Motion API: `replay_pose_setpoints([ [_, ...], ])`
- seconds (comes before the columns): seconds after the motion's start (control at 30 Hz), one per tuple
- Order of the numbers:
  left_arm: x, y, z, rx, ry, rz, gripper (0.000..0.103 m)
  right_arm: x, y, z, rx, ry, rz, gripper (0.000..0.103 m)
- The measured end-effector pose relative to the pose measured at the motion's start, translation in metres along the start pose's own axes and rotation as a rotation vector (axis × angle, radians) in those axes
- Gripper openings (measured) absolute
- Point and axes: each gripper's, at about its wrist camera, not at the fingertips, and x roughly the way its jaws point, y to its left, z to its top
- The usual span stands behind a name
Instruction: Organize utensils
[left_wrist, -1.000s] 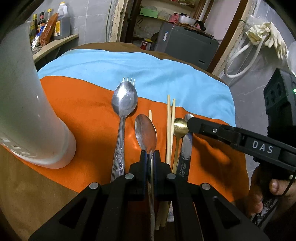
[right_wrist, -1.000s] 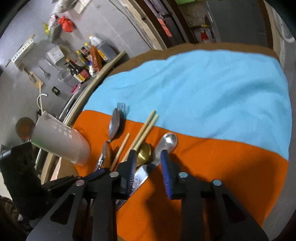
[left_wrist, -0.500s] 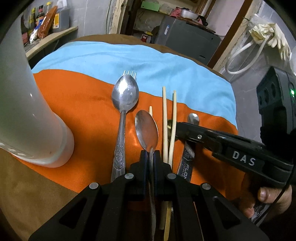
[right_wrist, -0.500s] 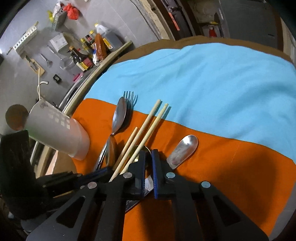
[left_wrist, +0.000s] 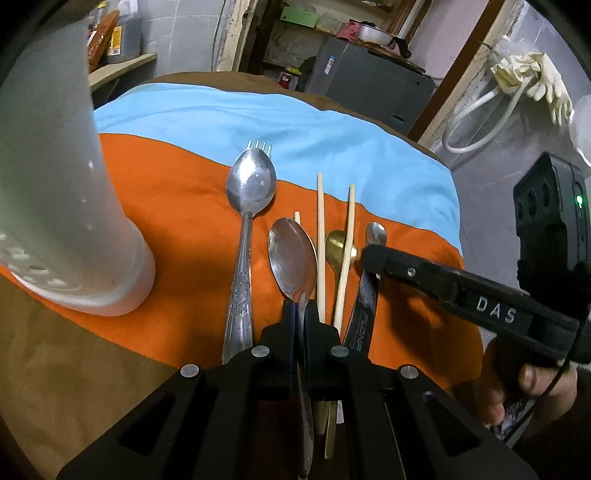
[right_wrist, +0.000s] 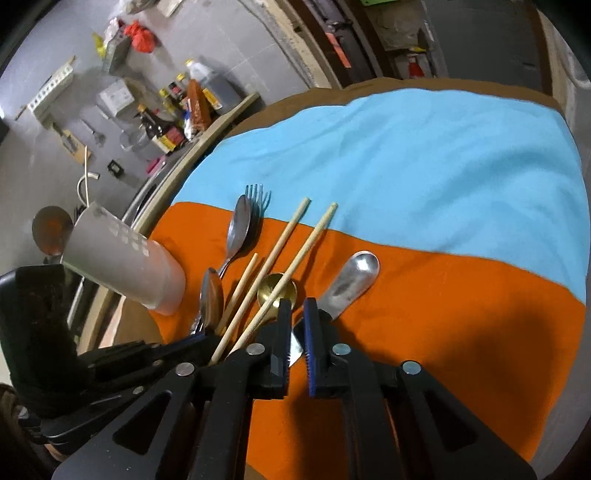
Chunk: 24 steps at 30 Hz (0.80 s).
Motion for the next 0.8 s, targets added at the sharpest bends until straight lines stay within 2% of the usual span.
replay_pose_setpoints([
  [0.07,-0.001,0.001,-0.002,-0.007,0.001,0.001,0.002,0.001,-0.002,0.004,0.011,-0.008,0.016,0.024],
  [0.23,-0.003,0.003,-0.003,-0.024,0.004,-0.002,0.002,0.009,-0.016,0.014,0.11,-0.006,0.071,0.024],
  [0.37,-0.003,0.003,-0.003,-0.031,0.002,-0.009,0.002,0.019,-0.017,0.02,0.154,0.035,0.078,0.024],
  [0.43,-0.004,0.004,-0.004,-0.037,-0.001,-0.016,0.002,0.022,-0.017,0.023,0.178,0.044,0.076,0.021],
  [0.5,-0.007,0.005,-0.004,-0.045,-0.011,-0.035,0.002,0.022,-0.019,0.024,0.193,0.042,0.07,0.01],
  [0.67,-0.013,0.007,-0.005,-0.042,-0.023,-0.088,0.002,0.014,-0.026,0.018,0.244,0.011,0.099,0.008],
  [0.8,-0.007,0.015,-0.007,-0.096,0.025,-0.135,0.003,0.005,-0.027,0.013,0.251,-0.011,0.107,0.007],
])
